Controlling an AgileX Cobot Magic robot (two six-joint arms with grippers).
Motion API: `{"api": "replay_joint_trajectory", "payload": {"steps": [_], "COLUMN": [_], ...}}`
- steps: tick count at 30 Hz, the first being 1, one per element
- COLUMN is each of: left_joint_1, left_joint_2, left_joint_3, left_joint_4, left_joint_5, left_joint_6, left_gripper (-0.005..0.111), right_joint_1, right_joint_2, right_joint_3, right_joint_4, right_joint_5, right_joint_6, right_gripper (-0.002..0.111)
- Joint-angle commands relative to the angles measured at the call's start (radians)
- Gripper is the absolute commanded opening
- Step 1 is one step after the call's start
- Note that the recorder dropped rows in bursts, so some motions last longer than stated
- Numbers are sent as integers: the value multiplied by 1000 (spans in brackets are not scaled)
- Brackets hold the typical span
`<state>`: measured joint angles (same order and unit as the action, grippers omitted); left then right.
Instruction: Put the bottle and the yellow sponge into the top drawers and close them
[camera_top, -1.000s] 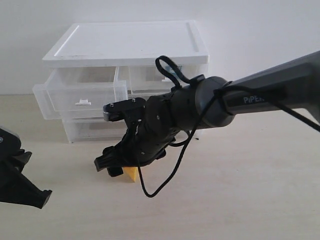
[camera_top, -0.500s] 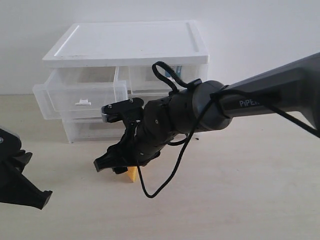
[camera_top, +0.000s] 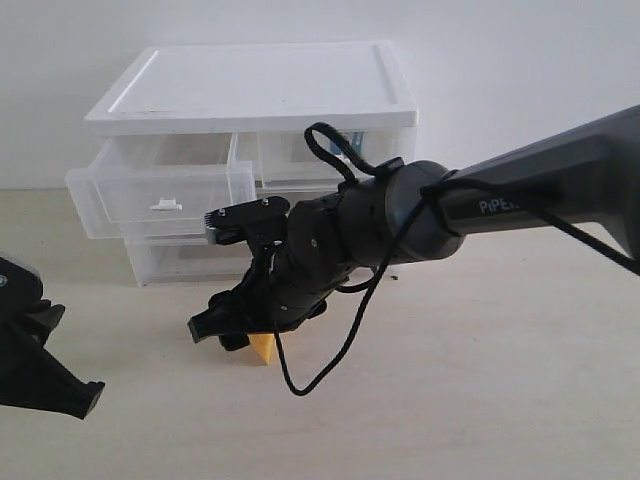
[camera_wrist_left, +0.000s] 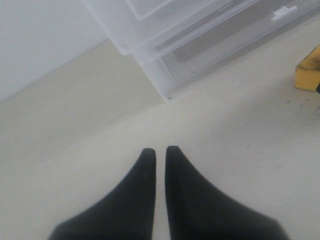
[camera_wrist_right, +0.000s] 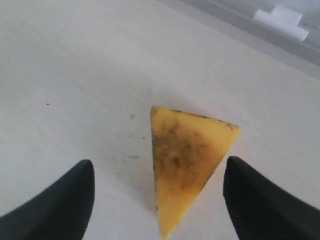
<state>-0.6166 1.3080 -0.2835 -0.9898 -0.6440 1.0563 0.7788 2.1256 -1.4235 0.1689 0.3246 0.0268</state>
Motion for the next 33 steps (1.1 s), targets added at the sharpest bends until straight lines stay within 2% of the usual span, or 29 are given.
{"api": "replay_joint_trajectory", "payload": {"steps": [1, 6, 9, 16, 21, 33], "left_joint_1": [2, 2, 2, 2, 2, 2], "left_joint_2": [-8, -8, -8, -8, -8, -8], "left_joint_3": [4, 4, 4, 4, 4, 4], "left_joint_4": [7, 11, 11, 11, 11, 11], "left_joint_5": [6, 6, 9, 9, 9, 9], "left_joint_6": [-11, -11, -11, -11, -11, -11], "left_gripper": [4, 4, 4, 4, 4, 4], "right_joint_1": [-1, -1, -1, -1, -1, -1], "right_joint_2": [19, 30, 30, 30, 30, 16], "right_joint_3": [5, 5, 5, 5, 5, 5], "right_joint_4": [-11, -13, -26, -29, -84, -134], "right_joint_5": [8, -8, -11, -20, 11, 159], "right_joint_6": [17, 17, 19, 15, 8, -75], "right_gripper": [65, 64, 58, 29, 0, 0]}}
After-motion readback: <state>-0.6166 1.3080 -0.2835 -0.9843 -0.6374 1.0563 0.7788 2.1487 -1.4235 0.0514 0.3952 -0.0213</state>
